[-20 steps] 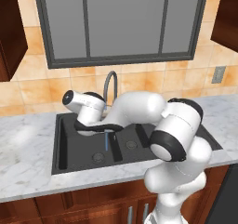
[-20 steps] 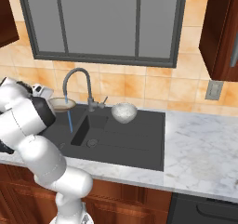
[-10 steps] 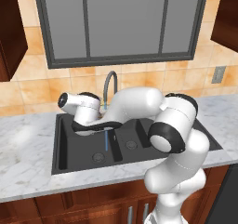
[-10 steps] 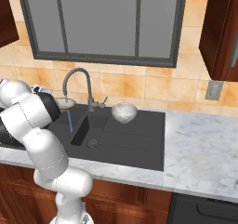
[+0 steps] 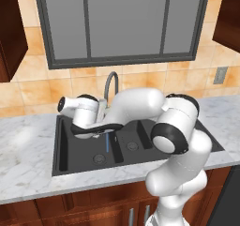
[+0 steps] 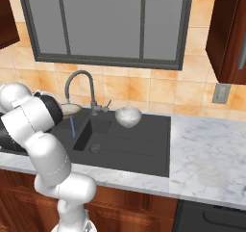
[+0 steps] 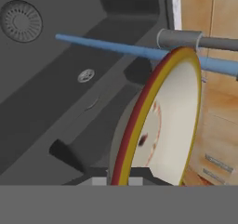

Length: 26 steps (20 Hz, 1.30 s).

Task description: Rinse each bowl for a few seconds and place them down in the sink or on the counter.

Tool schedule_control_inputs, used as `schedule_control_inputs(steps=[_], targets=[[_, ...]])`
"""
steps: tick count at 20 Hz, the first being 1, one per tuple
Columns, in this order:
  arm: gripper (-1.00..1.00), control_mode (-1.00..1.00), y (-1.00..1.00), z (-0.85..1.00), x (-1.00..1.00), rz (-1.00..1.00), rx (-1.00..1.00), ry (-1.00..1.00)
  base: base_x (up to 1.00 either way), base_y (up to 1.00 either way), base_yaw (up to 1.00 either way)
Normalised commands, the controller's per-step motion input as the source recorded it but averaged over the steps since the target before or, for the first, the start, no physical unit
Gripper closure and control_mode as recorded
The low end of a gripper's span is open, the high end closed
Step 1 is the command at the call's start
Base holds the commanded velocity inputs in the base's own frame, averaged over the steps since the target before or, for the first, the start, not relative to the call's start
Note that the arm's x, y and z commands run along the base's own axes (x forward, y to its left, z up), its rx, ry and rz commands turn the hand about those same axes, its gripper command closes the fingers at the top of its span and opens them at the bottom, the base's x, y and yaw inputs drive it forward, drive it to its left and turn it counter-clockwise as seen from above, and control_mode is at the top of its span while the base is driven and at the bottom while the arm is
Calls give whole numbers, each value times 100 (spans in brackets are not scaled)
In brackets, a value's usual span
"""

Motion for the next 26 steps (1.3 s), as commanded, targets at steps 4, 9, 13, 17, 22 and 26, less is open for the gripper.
schedule_control_inputs(steps=[4, 9, 13, 17, 22, 26], targets=[[100, -100, -45, 1, -25, -13, -3, 0, 0, 0, 0], [100, -100, -46, 11, -18, -14, -2, 0, 0, 0, 0], [100, -100, -42, 23, -27, -17, -3, -4, 0, 0, 0], [100, -100, -44, 21, -29, -17, -3, -5, 0, 0, 0], [100, -100, -43, 17, -20, -16, -3, -3, 0, 0, 0], [100, -100, -37, 2, -3, -15, -1, 0, 0, 0, 0]])
